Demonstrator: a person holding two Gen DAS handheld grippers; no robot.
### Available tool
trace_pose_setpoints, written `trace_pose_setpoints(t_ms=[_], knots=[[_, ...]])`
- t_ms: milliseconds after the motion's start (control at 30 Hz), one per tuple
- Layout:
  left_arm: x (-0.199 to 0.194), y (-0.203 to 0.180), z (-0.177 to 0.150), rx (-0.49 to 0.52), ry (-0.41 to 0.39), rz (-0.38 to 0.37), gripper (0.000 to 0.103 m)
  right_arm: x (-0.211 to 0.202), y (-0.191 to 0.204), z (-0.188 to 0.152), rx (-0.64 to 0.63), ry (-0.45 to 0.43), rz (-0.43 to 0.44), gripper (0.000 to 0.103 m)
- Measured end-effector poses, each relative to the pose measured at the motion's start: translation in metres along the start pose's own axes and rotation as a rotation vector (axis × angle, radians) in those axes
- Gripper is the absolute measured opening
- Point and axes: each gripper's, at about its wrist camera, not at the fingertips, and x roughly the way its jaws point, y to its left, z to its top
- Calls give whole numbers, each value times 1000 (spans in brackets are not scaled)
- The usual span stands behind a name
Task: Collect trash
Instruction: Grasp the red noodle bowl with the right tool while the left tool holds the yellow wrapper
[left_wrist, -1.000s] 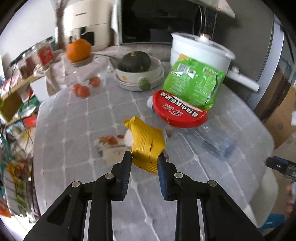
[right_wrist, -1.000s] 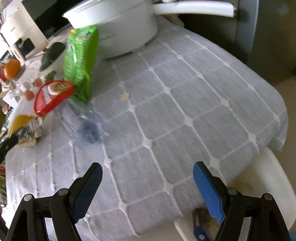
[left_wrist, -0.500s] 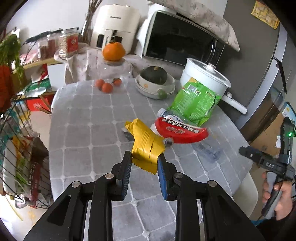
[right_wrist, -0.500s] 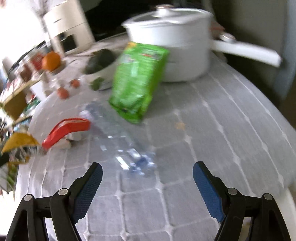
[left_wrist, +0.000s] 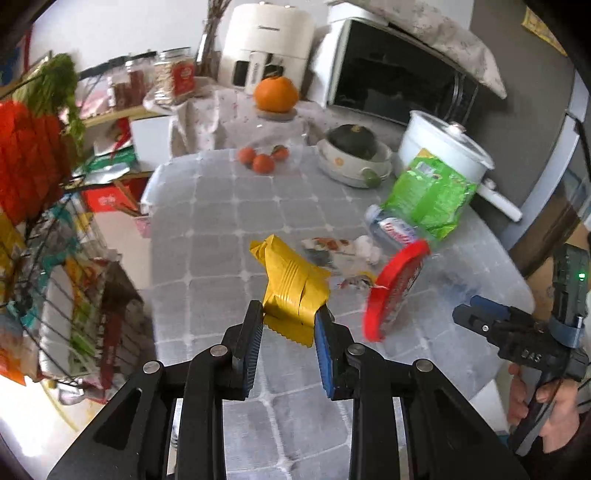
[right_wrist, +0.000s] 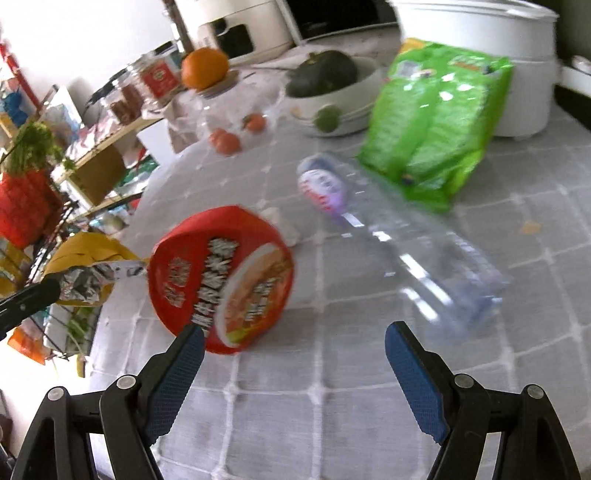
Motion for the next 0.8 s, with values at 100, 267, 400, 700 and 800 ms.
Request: trace_pose_setpoints(t_ms=[100, 267, 400, 700, 800], knots=[[2, 10, -1, -14, 8, 35, 29, 12, 16, 1, -45, 2, 25, 85], [10, 22, -4, -40, 46, 45, 29, 35, 37, 3, -23, 31, 97, 85], [16, 31, -3, -65, 66, 44, 29, 55, 72, -4, -124, 35, 104, 85], [12, 33, -2, -74, 56, 24, 29, 69, 126, -54, -493, -25, -101, 85], [12, 32, -2, -73, 56, 22, 29, 83, 133, -57, -557, -29, -184, 82]])
